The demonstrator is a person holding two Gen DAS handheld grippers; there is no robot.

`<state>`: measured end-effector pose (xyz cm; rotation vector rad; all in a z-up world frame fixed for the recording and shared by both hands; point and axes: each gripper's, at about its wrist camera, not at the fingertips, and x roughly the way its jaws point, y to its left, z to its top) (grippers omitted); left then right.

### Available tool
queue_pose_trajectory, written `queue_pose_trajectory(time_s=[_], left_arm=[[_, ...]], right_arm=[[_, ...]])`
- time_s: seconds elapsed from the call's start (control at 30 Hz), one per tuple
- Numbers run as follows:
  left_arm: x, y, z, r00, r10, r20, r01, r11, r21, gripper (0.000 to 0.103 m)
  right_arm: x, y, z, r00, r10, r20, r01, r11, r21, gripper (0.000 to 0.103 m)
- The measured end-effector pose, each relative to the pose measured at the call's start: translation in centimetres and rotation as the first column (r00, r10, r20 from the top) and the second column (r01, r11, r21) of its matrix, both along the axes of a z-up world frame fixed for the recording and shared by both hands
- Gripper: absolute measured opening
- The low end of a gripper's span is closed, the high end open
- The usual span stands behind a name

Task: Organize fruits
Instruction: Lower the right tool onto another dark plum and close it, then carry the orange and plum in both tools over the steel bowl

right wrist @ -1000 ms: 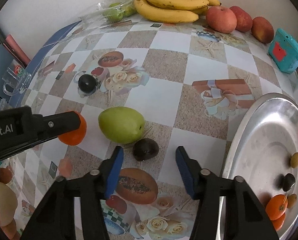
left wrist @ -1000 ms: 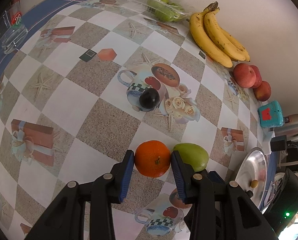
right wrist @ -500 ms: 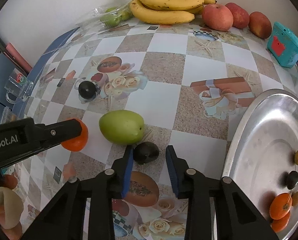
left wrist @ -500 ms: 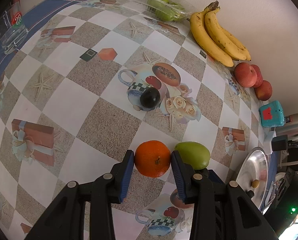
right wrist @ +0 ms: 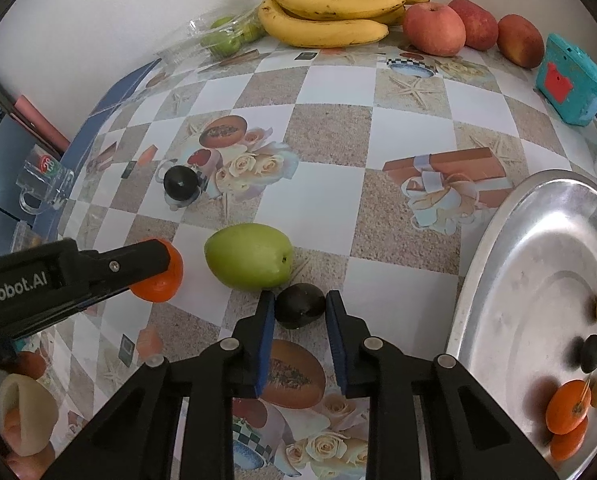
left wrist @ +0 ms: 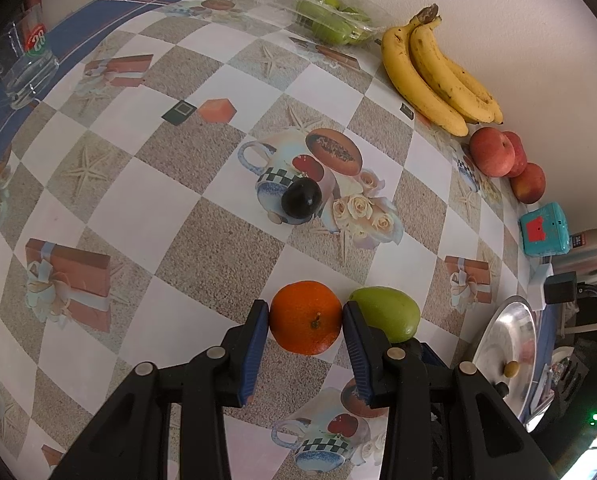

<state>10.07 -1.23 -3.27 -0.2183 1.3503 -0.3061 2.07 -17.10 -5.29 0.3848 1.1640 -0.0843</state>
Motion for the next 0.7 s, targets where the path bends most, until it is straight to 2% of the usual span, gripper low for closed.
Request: queue_pose_trajectory(time_s=[0.3, 0.47, 0.7], left_arm=[[-0.1, 0.0, 0.7, 1.000, -0.001, 0.022, 0.001, 1.000, -0.005, 0.041], [-0.3, -0.3, 1.2, 0.999, -0.008, 0.036, 0.009, 1.000, -0.007, 0.041], [-0.7, -1.1, 1.7, 0.998, -0.033, 0.053, 0.034, 0.999, -0.015, 0.041]], right_arm=[[-0.6, -0.9, 1.8, 0.999, -0.032, 0.044, 0.031, 0.999, 0.033, 0.027], [-1.1, -1.6, 3.2, 0.996, -0.058, 0.074, 0.056, 0.998, 0.029, 0.027], [-1.8, -2.7, 4.3, 0.993, -0.098, 0.072, 0.098, 0.995, 0.008, 0.027]])
